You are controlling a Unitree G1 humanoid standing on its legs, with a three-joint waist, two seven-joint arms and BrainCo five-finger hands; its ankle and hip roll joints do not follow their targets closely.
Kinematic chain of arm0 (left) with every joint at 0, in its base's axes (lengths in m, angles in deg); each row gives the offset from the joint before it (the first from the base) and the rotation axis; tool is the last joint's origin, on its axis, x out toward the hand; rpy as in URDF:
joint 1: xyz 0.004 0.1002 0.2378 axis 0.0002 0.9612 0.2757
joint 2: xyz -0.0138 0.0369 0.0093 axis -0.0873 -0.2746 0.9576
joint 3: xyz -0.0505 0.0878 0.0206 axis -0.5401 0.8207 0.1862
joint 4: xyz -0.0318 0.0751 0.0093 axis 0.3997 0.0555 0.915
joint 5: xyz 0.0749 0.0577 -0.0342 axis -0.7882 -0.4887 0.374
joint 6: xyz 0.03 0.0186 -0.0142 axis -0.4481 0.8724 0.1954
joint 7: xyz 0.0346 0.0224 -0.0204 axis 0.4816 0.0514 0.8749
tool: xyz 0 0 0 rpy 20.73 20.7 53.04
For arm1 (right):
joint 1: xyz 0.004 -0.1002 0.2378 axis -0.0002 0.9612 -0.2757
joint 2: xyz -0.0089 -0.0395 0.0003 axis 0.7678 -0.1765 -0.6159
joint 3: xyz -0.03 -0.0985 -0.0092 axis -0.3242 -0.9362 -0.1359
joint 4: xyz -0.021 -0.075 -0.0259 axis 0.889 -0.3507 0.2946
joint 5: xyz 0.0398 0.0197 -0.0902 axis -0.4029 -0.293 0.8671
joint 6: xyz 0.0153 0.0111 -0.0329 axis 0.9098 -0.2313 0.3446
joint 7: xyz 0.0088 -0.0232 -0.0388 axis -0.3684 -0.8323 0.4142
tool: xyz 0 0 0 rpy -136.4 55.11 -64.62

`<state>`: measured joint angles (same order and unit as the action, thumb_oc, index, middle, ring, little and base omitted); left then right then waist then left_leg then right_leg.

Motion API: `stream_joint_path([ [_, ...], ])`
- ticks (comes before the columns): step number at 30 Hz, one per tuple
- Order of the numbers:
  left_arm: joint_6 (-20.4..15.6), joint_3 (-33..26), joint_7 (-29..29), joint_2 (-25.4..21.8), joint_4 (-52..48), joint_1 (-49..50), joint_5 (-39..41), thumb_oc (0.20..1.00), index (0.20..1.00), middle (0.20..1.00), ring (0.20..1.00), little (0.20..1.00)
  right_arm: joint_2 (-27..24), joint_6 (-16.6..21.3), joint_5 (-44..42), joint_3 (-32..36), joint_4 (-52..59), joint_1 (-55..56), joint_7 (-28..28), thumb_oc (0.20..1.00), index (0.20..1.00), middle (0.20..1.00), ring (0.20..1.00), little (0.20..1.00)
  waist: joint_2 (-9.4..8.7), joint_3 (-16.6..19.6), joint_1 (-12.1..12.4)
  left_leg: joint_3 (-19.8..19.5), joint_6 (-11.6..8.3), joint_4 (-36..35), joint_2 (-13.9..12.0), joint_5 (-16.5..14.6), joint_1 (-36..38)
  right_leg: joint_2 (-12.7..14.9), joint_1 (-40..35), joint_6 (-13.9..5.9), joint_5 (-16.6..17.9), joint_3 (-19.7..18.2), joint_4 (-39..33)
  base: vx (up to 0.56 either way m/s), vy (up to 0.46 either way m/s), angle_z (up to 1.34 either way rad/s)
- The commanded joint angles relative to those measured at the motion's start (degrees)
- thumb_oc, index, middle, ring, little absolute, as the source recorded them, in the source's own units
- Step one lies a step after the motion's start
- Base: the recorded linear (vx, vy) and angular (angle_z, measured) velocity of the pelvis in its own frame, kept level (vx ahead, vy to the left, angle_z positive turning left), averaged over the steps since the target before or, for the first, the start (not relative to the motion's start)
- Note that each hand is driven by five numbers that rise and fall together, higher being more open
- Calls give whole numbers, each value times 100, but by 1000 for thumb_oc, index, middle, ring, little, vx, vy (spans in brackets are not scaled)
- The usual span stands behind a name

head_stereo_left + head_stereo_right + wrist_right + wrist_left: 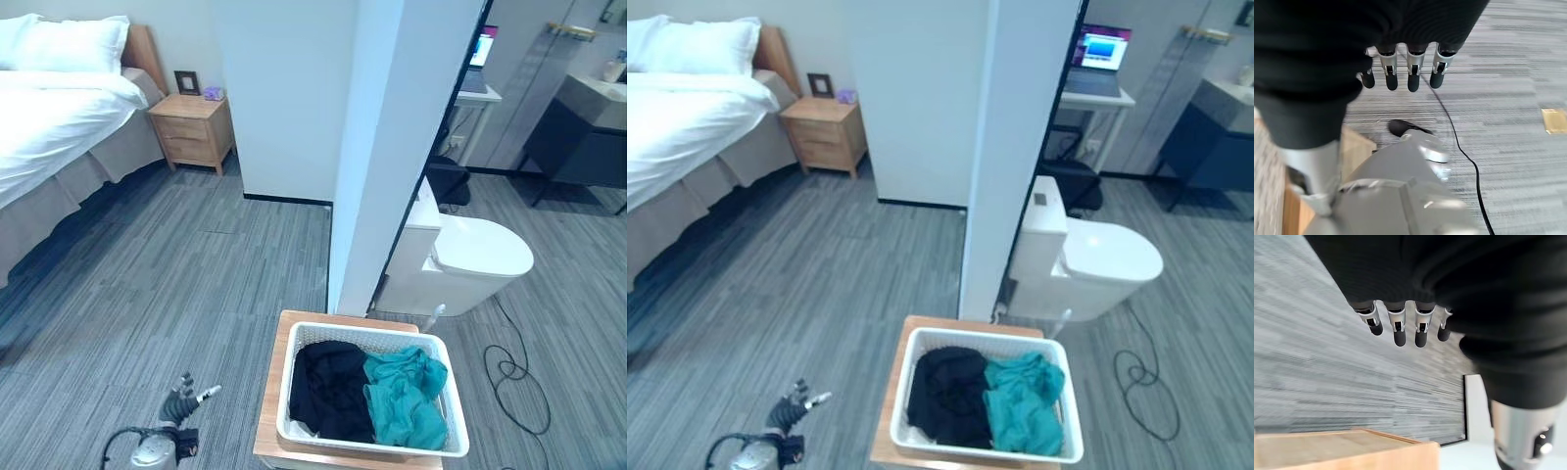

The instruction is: Grab the laundry basket,head to the washer,open it,put in the laundry and shut it.

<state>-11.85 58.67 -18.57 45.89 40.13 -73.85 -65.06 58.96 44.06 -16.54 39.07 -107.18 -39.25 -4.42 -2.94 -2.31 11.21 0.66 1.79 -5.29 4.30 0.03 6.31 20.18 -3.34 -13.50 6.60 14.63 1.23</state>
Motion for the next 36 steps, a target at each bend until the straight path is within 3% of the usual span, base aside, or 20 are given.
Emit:
stream_joint_path([
  [1, -176, -859, -52, 42, -485, 56, 404, 1000, 1000, 1000, 1000, 1000, -772, -45, -309, -28, -248, -96, 79, 1000, 1000, 1000, 1000, 1000, 163, 3, 45, -225, -368, 118, -533, 118, -571, -352, -108, 163, -43, 65, 34, -13, -153, -40],
  [5, -287, -1807, 10, -433, -1139, 453, 705, 1000, 1000, 1000, 1000, 1000, -1196, 209, -534, 7, 709, -296, 164, 1000, 1000, 1000, 1000, 1000, 78, 73, -66, -204, -549, 29, -723, 212, -611, -510, -232, 198, -86, 120, -290, -7, -134, -22],
  [7, -223, -2065, 31, -652, -1409, 641, 603, 1000, 1000, 1000, 1000, 1000, -1461, 216, -256, -172, 2469, -302, 200, 1000, 1000, 1000, 1000, 1000, 83, 54, -162, -168, -596, 29, -789, 221, -624, -580, -251, 223, -158, 85, -324, -35, -55, -4],
  [8, -219, -2066, 31, -651, -1417, 647, 602, 1000, 1000, 1000, 1000, 1000, -1458, 194, -250, -163, 2500, -283, 205, 1000, 1000, 1000, 1000, 1000, 78, 73, -165, -171, -593, 29, -784, 241, -652, -577, -228, 224, -139, 86, -330, -38, -12, -8],
  [9, -4, -2010, -27, -941, -1445, 594, 343, 1000, 1000, 1000, 1000, 1000, -1765, 65, 146, -294, 4296, -237, 101, 1000, 1000, 1000, 1000, 1000, 122, 66, -266, -125, -621, 29, -834, 254, -680, -633, -203, 254, -200, 42, -341, -36, 13, -8],
  [12, 347, -1480, -206, -1284, -1286, 331, 201, 1000, 1000, 1000, 1000, 1000, -1911, -138, 464, -803, 5576, -784, -123, 1000, 1000, 1000, 1000, 1000, 208, 61, -370, -102, -611, 29, -850, 235, -686, -693, -168, 288, -262, -17, -358, 2, 39, -2],
  [18, 809, -511, -493, -1742, -889, -359, -282, 1000, 1000, 1000, 1000, 1000, -1539, -287, 510, -1705, 5698, -1541, -356, 1000, 1000, 1000, 1000, 1000, 251, -205, -416, -126, -578, 29, -888, 271, -840, -730, 71, 302, -289, -89, -286, -57, 49, -5],
  [27, 1221, 636, -459, -1814, 99, -1951, -829, 1000, 1000, 1000, 1000, 1000, -696, -452, 331, -2575, 4750, -2722, -225, 1000, 1000, 1000, 1000, 1000, 33, -1077, -330, -166, -555, 29, -959, 524, -1442, -835, 786, 388, -235, -237, -64, -151, -16, 0],
  [33, 1264, 1252, -283, -1572, 922, -3103, -982, 1000, 1000, 1000, 1000, 1000, -712, -491, 256, -2703, 4536, -3208, 1, 1000, 1000, 1000, 1000, 1000, -48, -1540, -405, -146, -538, 29, -939, 642, -1695, -827, 1138, 426, -205, -321, 121, -111, 8, -2],
  [36, 1044, 1779, -106, -1174, 2268, -3988, -948, 1000, 1000, 1000, 1000, 1000, -656, -437, 208, -2831, 4323, -3459, 107, 1000, 1000, 1000, 1000, 1000, -40, -1738, -448, -124, -539, 38, -948, 673, -1732, -822, 1238, 432, -185, -341, 169, -82, 19, -2],
])
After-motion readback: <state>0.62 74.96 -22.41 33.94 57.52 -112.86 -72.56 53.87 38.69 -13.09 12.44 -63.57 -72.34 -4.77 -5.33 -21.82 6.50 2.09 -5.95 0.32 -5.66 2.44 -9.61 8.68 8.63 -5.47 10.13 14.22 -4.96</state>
